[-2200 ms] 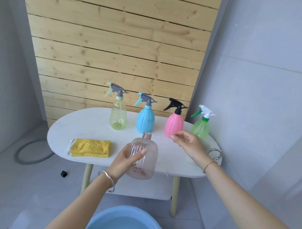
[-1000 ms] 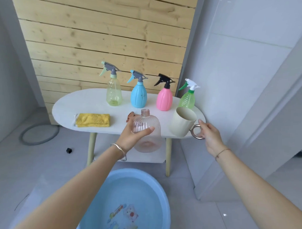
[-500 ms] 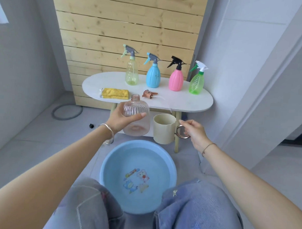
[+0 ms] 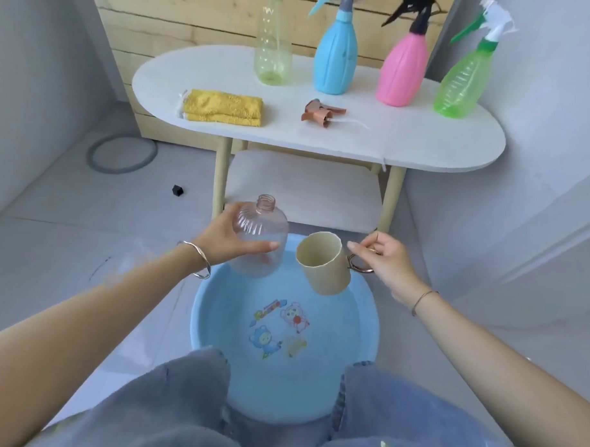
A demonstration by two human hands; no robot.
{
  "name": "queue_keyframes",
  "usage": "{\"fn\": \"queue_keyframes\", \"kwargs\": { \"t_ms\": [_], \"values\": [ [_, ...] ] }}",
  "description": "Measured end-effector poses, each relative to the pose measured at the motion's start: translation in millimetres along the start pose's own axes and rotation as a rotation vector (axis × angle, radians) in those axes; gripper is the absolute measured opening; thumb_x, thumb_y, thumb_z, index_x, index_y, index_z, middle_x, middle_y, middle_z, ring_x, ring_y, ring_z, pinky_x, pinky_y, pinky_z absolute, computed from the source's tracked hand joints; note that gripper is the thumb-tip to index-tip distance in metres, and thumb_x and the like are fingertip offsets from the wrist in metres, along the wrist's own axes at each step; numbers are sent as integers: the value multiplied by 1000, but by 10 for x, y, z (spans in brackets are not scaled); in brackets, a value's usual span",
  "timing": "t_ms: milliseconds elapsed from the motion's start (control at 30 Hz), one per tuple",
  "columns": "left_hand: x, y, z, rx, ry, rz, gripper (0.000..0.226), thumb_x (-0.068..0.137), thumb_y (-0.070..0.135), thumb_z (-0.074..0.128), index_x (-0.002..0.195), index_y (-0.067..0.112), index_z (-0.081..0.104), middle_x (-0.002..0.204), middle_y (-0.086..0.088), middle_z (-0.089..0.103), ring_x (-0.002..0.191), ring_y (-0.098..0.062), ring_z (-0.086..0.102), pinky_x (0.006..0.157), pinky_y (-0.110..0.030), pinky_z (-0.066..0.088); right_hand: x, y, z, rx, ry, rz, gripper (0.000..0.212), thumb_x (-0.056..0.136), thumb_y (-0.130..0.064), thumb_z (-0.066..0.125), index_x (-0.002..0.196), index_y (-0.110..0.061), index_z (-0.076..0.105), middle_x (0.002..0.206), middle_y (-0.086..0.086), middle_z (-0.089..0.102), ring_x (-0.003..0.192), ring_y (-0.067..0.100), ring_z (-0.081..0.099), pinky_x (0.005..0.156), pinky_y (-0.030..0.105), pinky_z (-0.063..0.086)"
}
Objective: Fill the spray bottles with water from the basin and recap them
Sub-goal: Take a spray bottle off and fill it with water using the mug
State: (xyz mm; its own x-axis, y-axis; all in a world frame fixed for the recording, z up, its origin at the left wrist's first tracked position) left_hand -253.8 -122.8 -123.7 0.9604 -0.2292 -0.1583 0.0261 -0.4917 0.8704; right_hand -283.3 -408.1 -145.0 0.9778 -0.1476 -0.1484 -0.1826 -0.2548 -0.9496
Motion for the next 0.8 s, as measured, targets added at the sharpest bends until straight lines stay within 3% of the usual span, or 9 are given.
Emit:
{"fn": "queue_keyframes", "kwargs": {
  "t_ms": [100,200,300,400,433,500,600,700,800],
  "values": [
    [121,-292,92,-2,5,-7,86,45,61,79,119,33,46,111,21,56,94,15,52,77,-6,40,172,301,179,-103,-66,-2,19,83,-14,72,75,-14,55,68,-2,66,59,0,58,63,14,44],
    [231,-596,200,-34,52,4,72,61,38,89,116,31,43,101,21,53,79,22,50,70,1,37,296,576,369,-247,-125,-49,16,83,-20,73,75,-20,59,79,-1,73,77,13,67,74,27,48],
    [311,-804,318,-110,74,23,74,59,40,89,118,28,48,111,17,59,96,19,54,84,0,37,365,796,491,-328,-117,-83,14,83,-20,73,74,-20,62,78,-2,71,76,15,65,73,27,48],
    [364,-938,419,-153,96,19,84,54,44,90,123,19,49,115,14,61,103,13,55,88,-2,38,383,947,612,-437,-146,-147,17,84,-22,71,73,-17,60,55,-9,51,54,6,48,59,23,39],
    [397,-1004,462,-166,95,18,87,52,46,88,124,18,49,116,12,62,106,9,56,89,-3,39,391,996,642,-484,-145,-171,18,85,-24,70,73,-16,58,54,-11,44,53,4,44,56,18,34],
    [433,-1076,527,-178,83,16,89,50,51,84,125,20,49,119,9,62,111,1,58,92,-8,41,395,1053,680,-590,-130,-221,20,87,-28,67,76,-16,55,64,-12,49,62,3,47,58,14,32],
    [472,-1151,599,-192,77,25,85,49,52,83,123,26,48,118,14,61,110,4,57,92,-7,40,404,1147,722,-737,-121,-261,29,91,-33,61,72,-15,48,66,-5,48,69,18,46,61,27,31],
    [467,-1186,647,-178,74,47,85,50,52,83,123,27,47,119,15,61,111,4,56,94,-8,39,373,1224,782,-779,-166,-258,35,92,-35,57,68,-12,47,60,-7,40,68,20,43,59,32,28],
    [417,-1252,662,-166,78,36,90,50,54,82,127,25,47,122,15,60,115,1,55,99,-15,40,314,1257,868,-810,-216,-249,37,93,-37,56,71,-8,51,66,1,47,72,23,46,64,36,33]
  ]
}}
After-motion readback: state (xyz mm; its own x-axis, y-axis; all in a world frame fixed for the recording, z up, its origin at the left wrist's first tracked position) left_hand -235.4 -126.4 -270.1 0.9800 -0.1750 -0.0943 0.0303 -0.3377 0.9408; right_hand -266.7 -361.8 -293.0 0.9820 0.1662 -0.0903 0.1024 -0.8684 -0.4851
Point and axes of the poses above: each hand's wrist, its own x-axis towards the middle knuckle, its own z-axis out of the palm, y = z × x, the point moved 6 cm from there along x, towards the middle knuckle
